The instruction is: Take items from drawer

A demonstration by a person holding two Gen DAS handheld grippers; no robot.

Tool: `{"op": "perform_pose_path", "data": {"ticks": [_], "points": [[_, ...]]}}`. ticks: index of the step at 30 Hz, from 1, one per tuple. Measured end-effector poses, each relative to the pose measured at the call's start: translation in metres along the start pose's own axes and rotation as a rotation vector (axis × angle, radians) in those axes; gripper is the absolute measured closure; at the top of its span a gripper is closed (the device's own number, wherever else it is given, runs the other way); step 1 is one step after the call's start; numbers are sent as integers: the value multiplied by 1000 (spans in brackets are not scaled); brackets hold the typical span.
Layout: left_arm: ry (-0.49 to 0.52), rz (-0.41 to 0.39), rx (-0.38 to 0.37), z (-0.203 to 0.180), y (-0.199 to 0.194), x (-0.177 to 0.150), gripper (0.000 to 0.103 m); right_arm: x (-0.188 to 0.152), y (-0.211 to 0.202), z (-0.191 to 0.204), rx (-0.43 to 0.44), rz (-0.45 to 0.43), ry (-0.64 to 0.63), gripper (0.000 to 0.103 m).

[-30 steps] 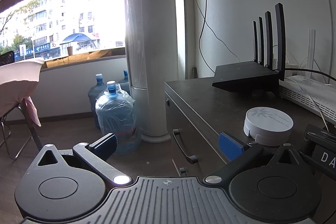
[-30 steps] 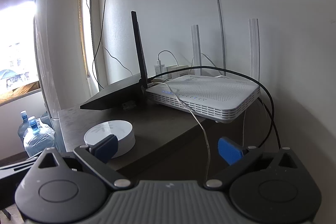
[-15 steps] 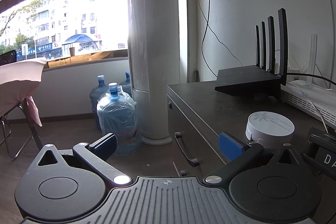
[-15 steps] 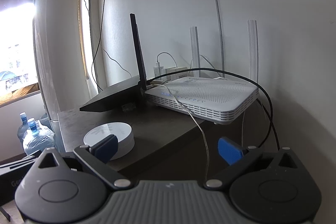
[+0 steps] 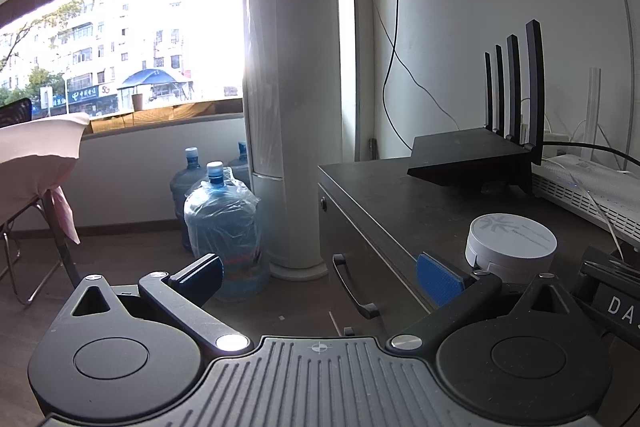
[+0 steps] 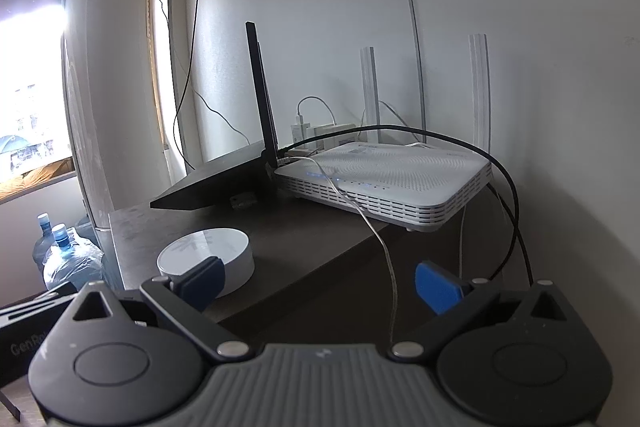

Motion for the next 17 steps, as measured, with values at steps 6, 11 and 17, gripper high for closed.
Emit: {"op": "perform_pose_path", "data": {"ticks": [6, 11, 17], "points": [[8, 7, -16, -2, 0, -1, 0, -2, 0, 0, -3, 6, -3, 0], [14, 17, -34, -6, 1, -2, 0, -4, 1, 0, -8, 12, -6, 0], [11, 6, -31, -5, -1, 0, 0, -4, 1, -1, -13, 11, -10, 0]]}}
Point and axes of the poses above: each gripper's, at about its wrist camera, not at the fingertips, and y roughly the way its jaws point, z to its left, x to its top, the point moved 6 cm from there along y, roughly the way its jaws point, and after that the axes turned 13 degrees about -x, right-handed, at the moved point
